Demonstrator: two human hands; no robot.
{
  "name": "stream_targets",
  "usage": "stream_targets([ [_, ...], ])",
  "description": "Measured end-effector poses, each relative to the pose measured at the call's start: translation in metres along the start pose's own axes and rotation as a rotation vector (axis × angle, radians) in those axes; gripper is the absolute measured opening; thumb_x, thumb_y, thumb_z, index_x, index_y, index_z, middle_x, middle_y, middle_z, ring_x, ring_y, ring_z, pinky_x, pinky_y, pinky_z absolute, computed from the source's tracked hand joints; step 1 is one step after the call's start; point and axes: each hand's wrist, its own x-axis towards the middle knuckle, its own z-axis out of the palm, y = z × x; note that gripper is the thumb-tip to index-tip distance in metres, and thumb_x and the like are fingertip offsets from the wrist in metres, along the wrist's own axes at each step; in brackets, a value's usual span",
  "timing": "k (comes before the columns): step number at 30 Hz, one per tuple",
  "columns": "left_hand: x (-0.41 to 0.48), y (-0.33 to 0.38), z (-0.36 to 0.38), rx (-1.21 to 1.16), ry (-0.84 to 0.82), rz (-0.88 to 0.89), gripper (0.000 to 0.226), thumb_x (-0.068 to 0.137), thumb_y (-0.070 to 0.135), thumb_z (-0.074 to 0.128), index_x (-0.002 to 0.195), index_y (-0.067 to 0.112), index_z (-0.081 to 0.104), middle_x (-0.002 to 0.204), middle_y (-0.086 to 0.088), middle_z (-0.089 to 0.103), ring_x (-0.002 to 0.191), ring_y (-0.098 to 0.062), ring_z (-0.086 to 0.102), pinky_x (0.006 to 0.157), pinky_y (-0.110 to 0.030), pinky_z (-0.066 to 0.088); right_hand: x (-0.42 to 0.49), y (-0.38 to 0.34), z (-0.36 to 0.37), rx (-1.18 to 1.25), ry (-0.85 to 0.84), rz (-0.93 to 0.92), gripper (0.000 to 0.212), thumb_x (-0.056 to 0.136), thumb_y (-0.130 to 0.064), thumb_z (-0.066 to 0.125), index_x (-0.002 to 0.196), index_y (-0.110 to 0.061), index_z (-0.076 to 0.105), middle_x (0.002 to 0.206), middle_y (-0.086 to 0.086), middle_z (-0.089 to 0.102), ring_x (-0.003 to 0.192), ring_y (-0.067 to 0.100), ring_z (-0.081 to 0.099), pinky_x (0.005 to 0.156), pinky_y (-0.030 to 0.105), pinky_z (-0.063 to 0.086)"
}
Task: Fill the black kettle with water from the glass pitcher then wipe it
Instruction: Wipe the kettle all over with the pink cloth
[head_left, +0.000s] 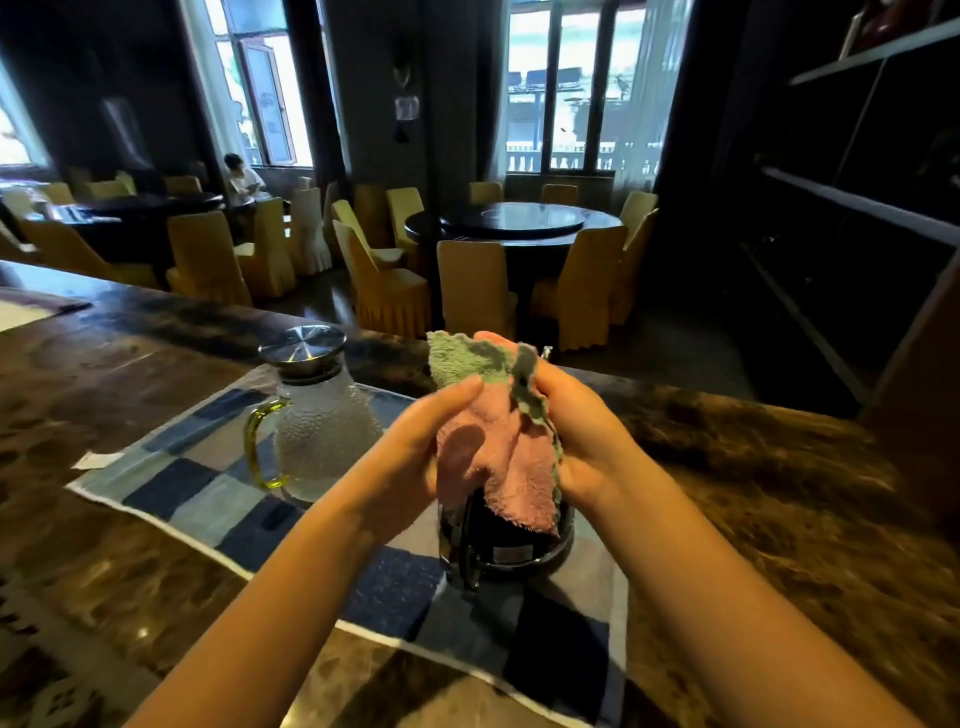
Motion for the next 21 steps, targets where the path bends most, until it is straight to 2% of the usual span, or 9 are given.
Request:
stream_targets([
  [3, -0.018, -0.009, -0.013, -0.072, -0.018, -0.109, 0.034, 0.078, 0.040, 0.064, 0.108, 0.024, 0.067, 0.097, -0.002, 0.076, 0.087, -0.016, 0.073, 0.067, -0.031, 0.060, 0.019, -0.002, 0.009, -0.461, 0.079, -0.188, 0.021, 0.092, -0.017, 0.053, 0.091, -0.006, 0.070, 0.074, 0.001, 0.068, 0.065, 0.008, 0.064, 0.058, 0.019, 0.052],
  [5, -0.029, -0.018, -0.027, -0.082, 0.054, -0.101, 0.027, 0.078, 0.040, 0.061, 0.098, 0.025, 0.072, 0.086, -0.001, 0.076, 0.077, -0.016, 0.072, 0.065, -0.030, 0.061, 0.031, -0.006, 0.003, -0.949, 0.149, -0.457, 0.027, 0.098, -0.013, 0.042, 0.100, -0.001, 0.067, 0.087, 0.002, 0.073, 0.079, 0.006, 0.068, 0.069, 0.019, 0.054],
  [7, -0.041, -0.023, -0.043, -0.112, 0.143, -0.084, 0.024, 0.080, 0.038, 0.059, 0.095, 0.025, 0.074, 0.087, -0.005, 0.077, 0.078, -0.021, 0.073, 0.063, -0.031, 0.060, 0.041, -0.016, -0.011, -1.383, 0.179, -0.624, 0.026, 0.098, -0.021, 0.044, 0.101, -0.010, 0.067, 0.098, 0.002, 0.072, 0.091, 0.014, 0.066, 0.082, 0.033, 0.054],
  [10, -0.056, -0.032, -0.065, 0.091, 0.342, -0.087, 0.018, 0.082, 0.035, 0.059, 0.092, 0.029, 0.073, 0.099, -0.010, 0.075, 0.091, -0.026, 0.072, 0.072, -0.033, 0.058, 0.055, -0.029, -0.041, -1.819, 0.193, -0.449, 0.031, 0.091, -0.050, 0.050, 0.110, -0.028, 0.062, 0.111, -0.007, 0.067, 0.102, 0.014, 0.061, 0.086, 0.038, 0.050],
  [13, -0.062, -0.045, -0.072, 0.502, 0.509, -0.130, 0.015, 0.092, 0.021, 0.055, 0.082, 0.028, 0.064, 0.089, -0.008, 0.069, 0.090, -0.025, 0.064, 0.078, -0.029, 0.049, 0.067, -0.018, -0.064, -1.783, 0.221, -0.223, 0.038, 0.081, -0.058, 0.060, 0.106, -0.030, 0.067, 0.113, -0.006, 0.068, 0.107, 0.015, 0.061, 0.093, 0.040, 0.049],
  [15, -0.058, -0.051, -0.066, 0.646, 0.542, -0.127, 0.016, 0.094, 0.018, 0.053, 0.083, 0.026, 0.062, 0.077, 0.003, 0.064, 0.071, -0.013, 0.060, 0.061, -0.018, 0.046, 0.075, -0.008, -0.075, -1.611, 0.331, -0.271, 0.022, 0.078, -0.052, 0.065, 0.089, -0.034, 0.072, 0.100, -0.008, 0.072, 0.098, 0.013, 0.064, 0.089, 0.044, 0.052],
  [17, -0.048, -0.052, -0.051, 0.625, 0.465, -0.113, 0.010, 0.093, 0.022, 0.053, 0.092, 0.025, 0.062, 0.072, 0.010, 0.062, 0.057, -0.004, 0.059, 0.050, -0.009, 0.042, 0.080, -0.004, -0.079, -1.505, 0.392, -0.324, 0.009, 0.077, -0.046, 0.066, 0.076, -0.039, 0.071, 0.090, -0.010, 0.074, 0.091, 0.011, 0.066, 0.085, 0.044, 0.054],
  [18, -0.041, -0.051, -0.039, 0.529, 0.382, -0.096, 0.011, 0.092, 0.026, 0.053, 0.095, 0.027, 0.063, 0.073, 0.013, 0.063, 0.059, -0.003, 0.062, 0.053, -0.008, 0.044, 0.081, -0.004, -0.080, -1.485, 0.393, -0.333, 0.008, 0.077, -0.045, 0.066, 0.074, -0.039, 0.071, 0.088, -0.011, 0.074, 0.090, 0.010, 0.066, 0.085, 0.044, 0.055],
  [21, -0.023, -0.045, -0.004, 0.394, 0.257, -0.045, 0.039, 0.094, 0.045, 0.040, 0.082, 0.016, 0.063, 0.060, 0.008, 0.058, 0.058, -0.010, 0.055, 0.061, -0.025, 0.043, 0.081, -0.004, -0.081, -1.469, 0.377, -0.333, 0.009, 0.078, -0.045, 0.066, 0.076, -0.038, 0.072, 0.089, -0.010, 0.074, 0.089, 0.011, 0.066, 0.084, 0.044, 0.056],
])
